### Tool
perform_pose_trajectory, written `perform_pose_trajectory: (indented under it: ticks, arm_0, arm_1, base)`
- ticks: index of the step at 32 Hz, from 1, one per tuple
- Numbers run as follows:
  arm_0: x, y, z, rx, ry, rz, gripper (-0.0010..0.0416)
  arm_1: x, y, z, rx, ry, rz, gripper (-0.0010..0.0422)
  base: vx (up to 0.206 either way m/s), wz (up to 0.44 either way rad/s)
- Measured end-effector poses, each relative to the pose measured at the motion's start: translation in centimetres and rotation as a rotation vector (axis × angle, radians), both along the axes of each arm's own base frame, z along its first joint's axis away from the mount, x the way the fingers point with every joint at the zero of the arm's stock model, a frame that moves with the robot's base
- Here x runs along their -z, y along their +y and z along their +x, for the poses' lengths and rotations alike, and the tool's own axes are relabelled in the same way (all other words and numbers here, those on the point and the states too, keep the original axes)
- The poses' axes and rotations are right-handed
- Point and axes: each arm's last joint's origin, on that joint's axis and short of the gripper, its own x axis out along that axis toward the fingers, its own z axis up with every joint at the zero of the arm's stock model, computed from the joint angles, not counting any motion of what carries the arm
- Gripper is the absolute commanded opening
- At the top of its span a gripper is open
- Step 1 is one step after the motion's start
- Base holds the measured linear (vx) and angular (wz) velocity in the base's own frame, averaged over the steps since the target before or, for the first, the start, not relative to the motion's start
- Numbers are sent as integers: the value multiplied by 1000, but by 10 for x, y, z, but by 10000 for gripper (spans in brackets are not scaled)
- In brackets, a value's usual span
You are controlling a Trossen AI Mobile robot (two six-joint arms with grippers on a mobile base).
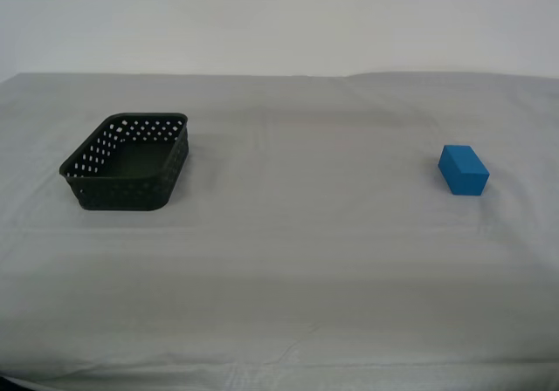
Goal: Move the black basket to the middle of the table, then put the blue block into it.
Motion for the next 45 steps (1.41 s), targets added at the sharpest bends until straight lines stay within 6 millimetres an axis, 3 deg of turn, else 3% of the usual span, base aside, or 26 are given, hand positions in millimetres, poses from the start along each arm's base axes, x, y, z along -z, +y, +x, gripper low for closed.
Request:
perform_pose_trajectory:
  ticks: [19, 30, 37, 41, 45]
  arm_0:
    - [-6, 1, 2, -27, 22, 29, 1]
    - [-6, 1, 2, -27, 22, 30, 1]
    - [-6, 1, 2, -27, 22, 31, 1]
    - [-6, 1, 2, -27, 25, 31, 1]
    - [-6, 1, 2, -27, 31, 31, 1]
  arm_1:
    - [11, 0, 1, 2, 139, -39, 0]
    - [37, 0, 1, -17, 574, -86, 0]
    - [63, -1, 11, -7, 734, -110, 2]
    - [82, -1, 19, -14, 829, -131, 34]
    - [106, -2, 26, 0, 934, -148, 107]
  base:
    - [0, 0]
    - [0, 0]
    - [0, 0]
    - [0, 0]
    - [0, 0]
